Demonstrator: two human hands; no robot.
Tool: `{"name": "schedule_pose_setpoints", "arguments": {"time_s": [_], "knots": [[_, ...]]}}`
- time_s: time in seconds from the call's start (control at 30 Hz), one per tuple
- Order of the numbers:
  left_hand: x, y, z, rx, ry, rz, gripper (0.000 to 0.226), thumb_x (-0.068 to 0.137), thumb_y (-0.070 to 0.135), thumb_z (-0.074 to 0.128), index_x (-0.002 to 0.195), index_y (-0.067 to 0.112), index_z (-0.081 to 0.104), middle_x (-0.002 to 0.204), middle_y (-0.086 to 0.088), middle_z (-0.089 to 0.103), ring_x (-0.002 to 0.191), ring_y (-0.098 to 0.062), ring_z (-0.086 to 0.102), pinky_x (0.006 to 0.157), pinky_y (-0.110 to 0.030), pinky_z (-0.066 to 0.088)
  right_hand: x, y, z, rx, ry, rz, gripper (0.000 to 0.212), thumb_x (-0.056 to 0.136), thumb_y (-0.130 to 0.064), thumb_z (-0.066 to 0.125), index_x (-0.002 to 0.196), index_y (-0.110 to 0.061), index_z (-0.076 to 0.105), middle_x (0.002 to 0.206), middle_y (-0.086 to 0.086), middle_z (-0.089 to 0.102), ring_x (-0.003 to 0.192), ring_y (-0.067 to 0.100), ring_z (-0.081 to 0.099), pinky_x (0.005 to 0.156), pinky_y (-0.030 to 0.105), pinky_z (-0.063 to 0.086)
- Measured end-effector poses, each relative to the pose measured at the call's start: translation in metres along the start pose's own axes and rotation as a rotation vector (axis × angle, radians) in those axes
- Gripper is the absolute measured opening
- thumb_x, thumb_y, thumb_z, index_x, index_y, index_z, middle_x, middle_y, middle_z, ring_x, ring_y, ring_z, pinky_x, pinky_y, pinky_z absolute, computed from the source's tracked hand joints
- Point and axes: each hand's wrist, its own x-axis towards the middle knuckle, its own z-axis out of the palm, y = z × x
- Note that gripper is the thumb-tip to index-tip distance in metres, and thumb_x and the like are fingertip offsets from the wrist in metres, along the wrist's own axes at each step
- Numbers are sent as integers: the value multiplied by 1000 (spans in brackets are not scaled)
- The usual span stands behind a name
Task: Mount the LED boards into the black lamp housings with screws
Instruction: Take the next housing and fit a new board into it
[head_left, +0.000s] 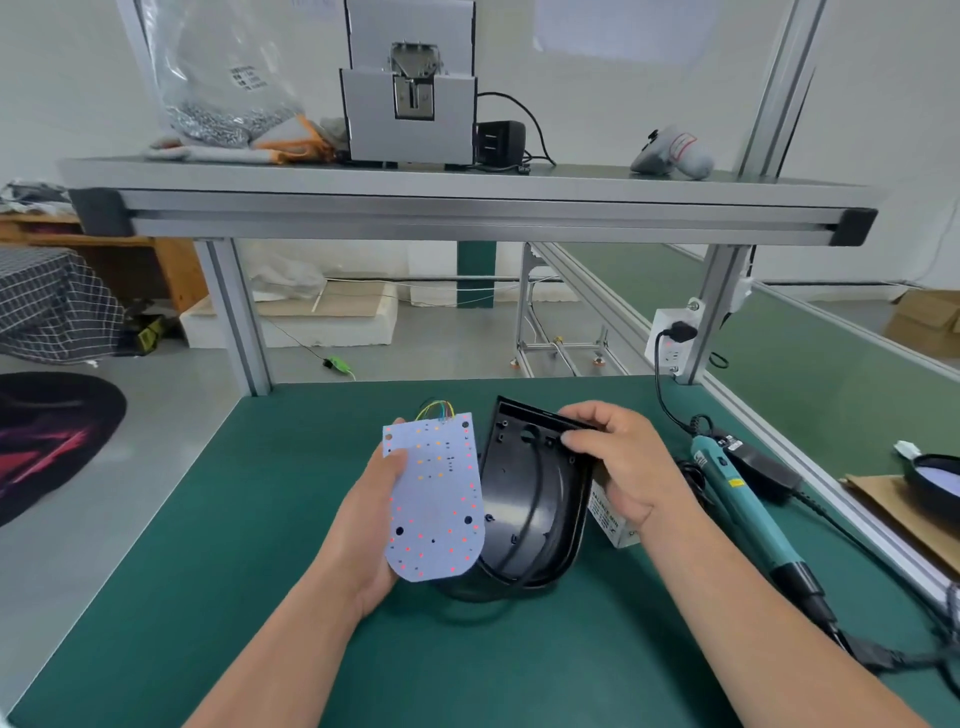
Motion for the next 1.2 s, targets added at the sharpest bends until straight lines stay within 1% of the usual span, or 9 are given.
{"name": "schedule_pose_setpoints", "arguments": {"time_s": [0.23,0.4,0.6,0.7,0.87,1.0,1.03,1.13,1.2], "knots": [[-4,-4,10,94,-17,86,42,114,42,37,141,72,46,138,24,68,123,-5,69,97,-44,55,-7,4,18,65,47,0,41,90,15,52,88,-15,80,82,12,76,67,21,71,59,30,59],[-4,-4,14,36,-58,99,41,115,42,37,143,71,46,141,26,65,125,-5,68,94,-41,56,-10,7,27,-44,8,-1,25,88,-12,65,100,-30,77,92,5,78,78,18,73,70,36,61],[-8,-11,17,-69,-118,106,38,107,52,50,143,67,51,148,18,63,133,-15,65,92,-41,63,-14,12,31,-163,-135,-36,51,75,-19,80,119,-42,69,112,-3,79,104,16,75,87,32,60],[-7,-13,18,49,-162,123,44,104,58,50,147,67,45,152,23,57,139,-9,59,103,-43,56,-16,9,34,-215,-161,-77,53,76,-18,81,122,-42,69,115,-8,78,109,10,72,88,25,56],[-5,-10,17,375,-152,178,47,100,63,43,143,79,35,145,40,54,132,15,53,106,-34,45,-17,6,32,-214,-198,-88,51,76,-17,81,118,-44,70,115,-8,77,108,11,72,85,22,56],[-6,-3,14,585,-73,265,45,99,58,41,134,85,37,123,48,60,117,24,53,97,-9,42,-17,5,31,-127,-208,-66,42,81,-13,81,116,-35,74,111,1,79,101,16,74,82,26,58],[-6,0,13,626,-55,280,44,98,59,40,133,87,35,119,47,60,117,23,53,98,-9,42,-16,6,31,-92,-202,-54,36,86,-12,80,115,-32,75,110,3,79,98,17,75,79,27,59],[-6,0,10,675,-76,264,47,97,69,38,141,83,29,144,37,53,141,5,45,119,-37,38,-16,8,31,-12,-163,-22,21,99,-6,69,112,-21,76,98,4,78,86,15,74,71,25,58],[-7,0,8,713,-102,257,48,97,72,38,142,83,27,148,42,46,144,6,41,121,-41,36,-15,9,31,6,-133,-14,19,100,-3,67,109,-16,75,93,5,77,82,16,73,68,26,58]]}}
